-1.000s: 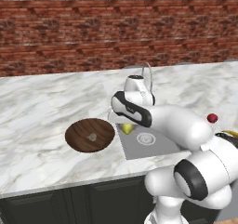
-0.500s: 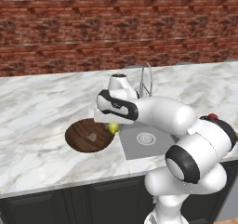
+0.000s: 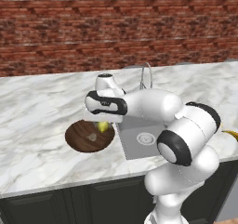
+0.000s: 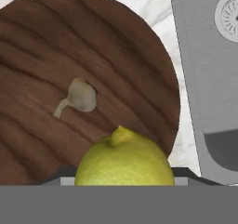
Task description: There is a mixed pile of frozen fruits and vegetables on the counter. Locate all the frozen vegetables and place the items in a bowl on the counter. Take all the frozen fruits and defrost them in a running sink.
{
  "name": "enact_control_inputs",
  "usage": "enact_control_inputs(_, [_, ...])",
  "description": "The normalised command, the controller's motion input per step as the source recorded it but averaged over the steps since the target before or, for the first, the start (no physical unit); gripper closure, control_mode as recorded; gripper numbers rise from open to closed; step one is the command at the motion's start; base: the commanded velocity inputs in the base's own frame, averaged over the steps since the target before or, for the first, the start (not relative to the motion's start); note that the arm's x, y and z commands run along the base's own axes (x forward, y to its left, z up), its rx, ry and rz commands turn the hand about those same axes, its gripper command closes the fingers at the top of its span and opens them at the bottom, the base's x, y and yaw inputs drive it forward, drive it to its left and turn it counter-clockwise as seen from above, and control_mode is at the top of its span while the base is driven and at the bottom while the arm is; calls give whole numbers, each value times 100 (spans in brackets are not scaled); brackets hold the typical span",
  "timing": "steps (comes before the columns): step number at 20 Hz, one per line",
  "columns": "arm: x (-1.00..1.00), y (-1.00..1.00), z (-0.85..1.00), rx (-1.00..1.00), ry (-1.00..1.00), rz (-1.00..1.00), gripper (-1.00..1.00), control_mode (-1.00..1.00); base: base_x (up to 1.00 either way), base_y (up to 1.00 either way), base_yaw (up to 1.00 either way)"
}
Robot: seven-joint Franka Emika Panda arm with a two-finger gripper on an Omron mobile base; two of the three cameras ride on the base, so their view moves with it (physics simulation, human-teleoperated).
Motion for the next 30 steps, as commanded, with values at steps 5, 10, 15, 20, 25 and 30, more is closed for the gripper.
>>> enact_control_inputs(5, [22,19,-32,-3,-1,-4,100,-100,0,0,0])
enact_control_inputs(10, [19,12,-31,-3,1,-1,100,-100,0,0,0])
enact_control_inputs(15, [20,9,-32,-1,2,0,100,-100,0,0,0])
enact_control_inputs(20, [21,18,-36,-6,0,0,100,-100,0,0,0])
enact_control_inputs(25, [17,17,-28,-8,-2,0,100,-100,0,0,0])
enact_control_inputs(30, [8,14,-4,-1,0,0,-100,-100,0,0,0])
